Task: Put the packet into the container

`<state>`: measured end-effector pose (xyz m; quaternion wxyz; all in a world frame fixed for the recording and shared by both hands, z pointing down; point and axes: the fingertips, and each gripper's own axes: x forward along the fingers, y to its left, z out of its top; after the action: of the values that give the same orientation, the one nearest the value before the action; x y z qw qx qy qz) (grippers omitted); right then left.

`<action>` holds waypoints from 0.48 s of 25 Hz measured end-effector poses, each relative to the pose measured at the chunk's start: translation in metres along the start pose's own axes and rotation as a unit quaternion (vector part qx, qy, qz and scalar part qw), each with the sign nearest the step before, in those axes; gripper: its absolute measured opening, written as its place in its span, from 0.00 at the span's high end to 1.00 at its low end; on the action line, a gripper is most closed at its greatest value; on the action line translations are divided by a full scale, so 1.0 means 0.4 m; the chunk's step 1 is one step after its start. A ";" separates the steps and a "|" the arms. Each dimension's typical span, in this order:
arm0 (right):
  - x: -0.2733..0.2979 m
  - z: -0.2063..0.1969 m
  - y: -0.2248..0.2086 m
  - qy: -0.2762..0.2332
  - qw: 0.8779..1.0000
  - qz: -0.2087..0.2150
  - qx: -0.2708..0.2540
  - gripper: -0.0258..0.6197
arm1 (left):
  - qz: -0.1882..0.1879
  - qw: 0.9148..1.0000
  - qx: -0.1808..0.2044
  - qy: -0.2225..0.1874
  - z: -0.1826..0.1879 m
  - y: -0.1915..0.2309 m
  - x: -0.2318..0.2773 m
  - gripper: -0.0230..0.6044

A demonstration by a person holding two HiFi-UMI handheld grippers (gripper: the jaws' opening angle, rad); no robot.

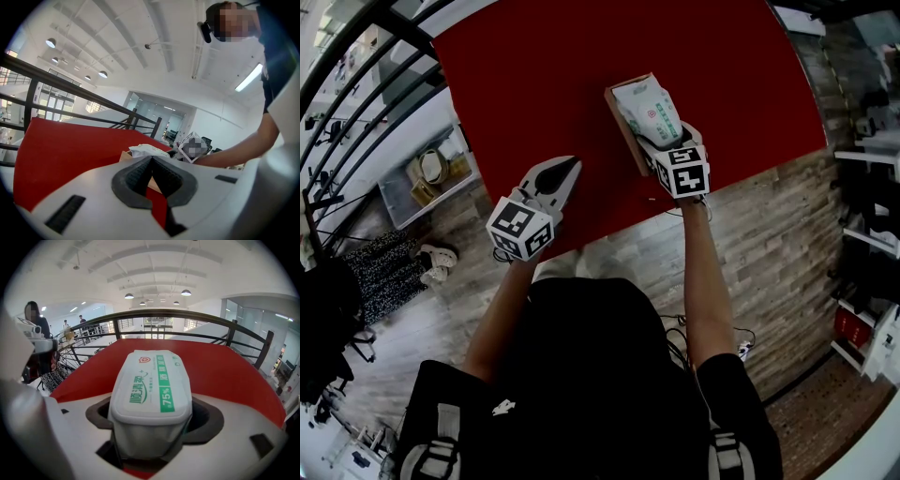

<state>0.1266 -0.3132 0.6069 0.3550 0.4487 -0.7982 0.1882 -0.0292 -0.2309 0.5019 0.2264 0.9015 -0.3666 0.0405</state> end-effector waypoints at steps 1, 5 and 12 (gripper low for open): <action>0.001 -0.001 0.000 0.000 1.000 0.000 -0.001 0.36 | -0.001 1.000 0.000 0.000 -0.001 -0.002 0.002 0.95; 0.003 0.001 0.001 -0.001 1.000 0.003 0.002 0.36 | -0.006 1.000 0.001 0.000 0.000 -0.008 0.007 0.95; 0.001 0.003 0.006 -0.008 1.000 0.008 0.012 0.35 | -0.007 1.000 0.001 0.002 -0.007 -0.009 -0.002 0.95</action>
<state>0.1240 -0.3128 0.6065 0.3419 0.4481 -0.8022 0.1971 -0.0270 -0.2270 0.5027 0.2265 0.9043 -0.3595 0.0409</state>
